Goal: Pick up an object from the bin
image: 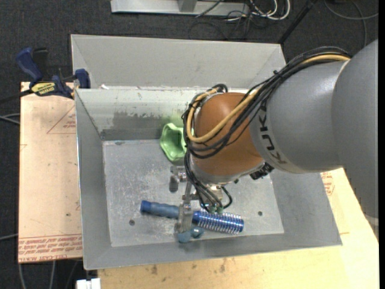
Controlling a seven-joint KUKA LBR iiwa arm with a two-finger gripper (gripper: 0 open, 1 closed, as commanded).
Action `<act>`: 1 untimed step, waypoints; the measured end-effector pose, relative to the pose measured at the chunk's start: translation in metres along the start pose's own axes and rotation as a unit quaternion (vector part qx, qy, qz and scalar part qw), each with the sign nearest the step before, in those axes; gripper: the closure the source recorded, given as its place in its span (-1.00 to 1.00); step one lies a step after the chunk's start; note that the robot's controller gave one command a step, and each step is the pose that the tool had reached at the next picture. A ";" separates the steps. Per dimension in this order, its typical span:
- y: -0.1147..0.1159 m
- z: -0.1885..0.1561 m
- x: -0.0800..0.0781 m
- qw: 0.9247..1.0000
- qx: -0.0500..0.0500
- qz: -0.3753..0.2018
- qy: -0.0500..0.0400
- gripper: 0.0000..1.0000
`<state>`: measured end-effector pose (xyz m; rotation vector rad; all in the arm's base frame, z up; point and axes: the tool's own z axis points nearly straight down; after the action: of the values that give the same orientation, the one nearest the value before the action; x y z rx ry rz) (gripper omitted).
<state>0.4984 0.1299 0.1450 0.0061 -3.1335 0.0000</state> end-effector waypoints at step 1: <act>-0.001 0.079 -0.019 0.999 0.000 0.043 -0.001 -1.00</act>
Offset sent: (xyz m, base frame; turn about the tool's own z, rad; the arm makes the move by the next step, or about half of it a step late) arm 0.0201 -0.0004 -0.0750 0.0869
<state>0.5171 0.1294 0.0658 -0.1278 -3.1328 0.0007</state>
